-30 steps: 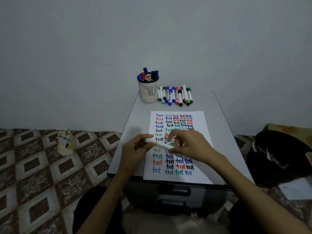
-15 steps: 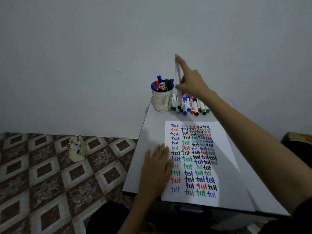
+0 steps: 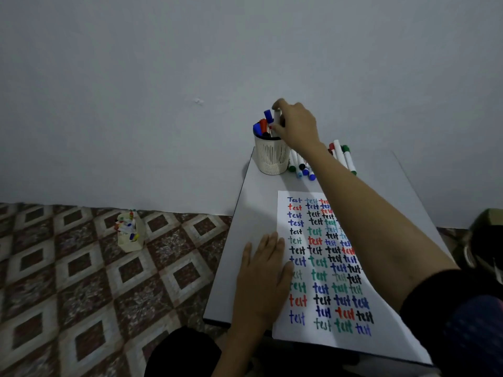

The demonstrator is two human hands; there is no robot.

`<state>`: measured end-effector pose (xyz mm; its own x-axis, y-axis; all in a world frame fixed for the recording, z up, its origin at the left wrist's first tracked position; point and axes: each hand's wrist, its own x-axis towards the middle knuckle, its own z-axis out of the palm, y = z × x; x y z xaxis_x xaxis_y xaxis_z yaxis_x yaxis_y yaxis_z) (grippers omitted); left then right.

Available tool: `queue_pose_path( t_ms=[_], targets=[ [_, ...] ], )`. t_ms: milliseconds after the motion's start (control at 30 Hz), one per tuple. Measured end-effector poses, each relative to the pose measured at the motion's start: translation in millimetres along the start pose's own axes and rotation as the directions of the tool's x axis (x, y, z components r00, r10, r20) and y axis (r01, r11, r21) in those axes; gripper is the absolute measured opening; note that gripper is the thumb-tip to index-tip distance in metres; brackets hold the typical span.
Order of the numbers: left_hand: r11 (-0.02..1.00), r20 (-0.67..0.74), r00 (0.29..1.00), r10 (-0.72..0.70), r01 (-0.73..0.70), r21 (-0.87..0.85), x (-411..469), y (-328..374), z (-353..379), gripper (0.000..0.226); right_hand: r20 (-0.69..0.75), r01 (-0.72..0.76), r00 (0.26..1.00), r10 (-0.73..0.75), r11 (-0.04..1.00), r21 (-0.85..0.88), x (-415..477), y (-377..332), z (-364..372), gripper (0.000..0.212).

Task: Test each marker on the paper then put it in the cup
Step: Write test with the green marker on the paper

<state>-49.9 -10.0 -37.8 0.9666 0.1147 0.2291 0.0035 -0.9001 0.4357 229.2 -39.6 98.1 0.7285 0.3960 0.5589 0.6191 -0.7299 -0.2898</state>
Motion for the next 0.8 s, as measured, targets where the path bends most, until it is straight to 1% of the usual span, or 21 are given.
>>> queue_pose_path(
  t_ms=[67, 133, 200, 233, 300, 333, 400, 467, 500, 533, 600, 667, 800],
  targets=[
    [1.0, -0.002, 1.0, 0.001, -0.001, -0.007, 0, 0, 0, 0.07, -0.018, 0.027, 0.999, -0.026, 0.998, 0.062, -4, 7, 3, 0.037],
    [1.0, -0.002, 1.0, -0.002, 0.002, -0.014, 0, 0, 0, 0.071, -0.105, 0.027, 0.994, -0.01, 0.987, 0.161, -5, 15, -1, 0.038],
    [1.0, 0.003, 1.0, -0.005, 0.005, -0.015, 0, 0, 0, 0.072, -0.15, -0.021, 0.987, 0.062, 0.964, 0.265, -9, 26, -11, 0.04],
    [1.0, 0.005, 1.0, -0.006, 0.006, -0.012, 0, 1, -1, 0.073, -0.143, -0.079, 0.981, 0.13, 0.946, 0.313, -13, 35, -15, 0.042],
    [1.0, 0.007, 1.0, -0.005, 0.005, -0.011, 0, 0, -1, 0.073, -0.06, -0.245, 0.957, 0.284, 0.902, 0.356, -25, 61, -20, 0.047],
    [1.0, 0.007, 1.0, -0.007, 0.007, -0.014, 0, 0, 0, 0.073, 0.012, -0.339, 0.935, 0.354, 0.885, 0.32, -34, 77, -21, 0.049],
    [1.0, 0.008, 1.0, -0.008, 0.008, -0.017, 0, -1, 1, 0.074, 0.179, -0.485, 0.871, 0.458, 0.86, 0.157, -55, 113, -19, 0.049],
    [1.0, 0.006, 1.0, -0.005, 0.005, -0.022, 0, -1, 1, 0.075, 0.331, -0.521, 0.809, 0.486, 0.853, 0.021, -80, 140, -20, 0.043],
    [1.0, 0.003, 1.0, -0.006, 0.006, -0.029, 0, -1, 1, 0.075, 0.38, -0.507, 0.796, 0.471, 0.862, -0.008, -91, 148, -21, 0.041],
    [0.999, 0.003, 1.0, -0.008, 0.008, -0.036, 0, -1, 1, 0.076, 0.398, -0.487, 0.799, 0.45, 0.874, -0.011, -102, 153, -22, 0.04],
    [0.999, 0.003, 1.0, -0.011, 0.011, -0.048, 0, 0, 0, 0.074, 0.361, -0.451, 0.837, 0.411, 0.892, 0.028, -121, 157, -25, 0.037],
    [0.998, 0.007, 1.0, -0.015, 0.015, -0.058, 1, -1, 0, 0.067, 0.276, -0.426, 0.876, 0.396, 0.903, 0.057, -133, 160, -28, 0.031],
    [0.997, 0.009, 1.0, -0.013, 0.014, -0.072, 0, 1, -3, 0.055, 0.123, -0.44, 0.892, 0.435, 0.898, 0.021, -151, 163, -40, 0.017]
  ],
)
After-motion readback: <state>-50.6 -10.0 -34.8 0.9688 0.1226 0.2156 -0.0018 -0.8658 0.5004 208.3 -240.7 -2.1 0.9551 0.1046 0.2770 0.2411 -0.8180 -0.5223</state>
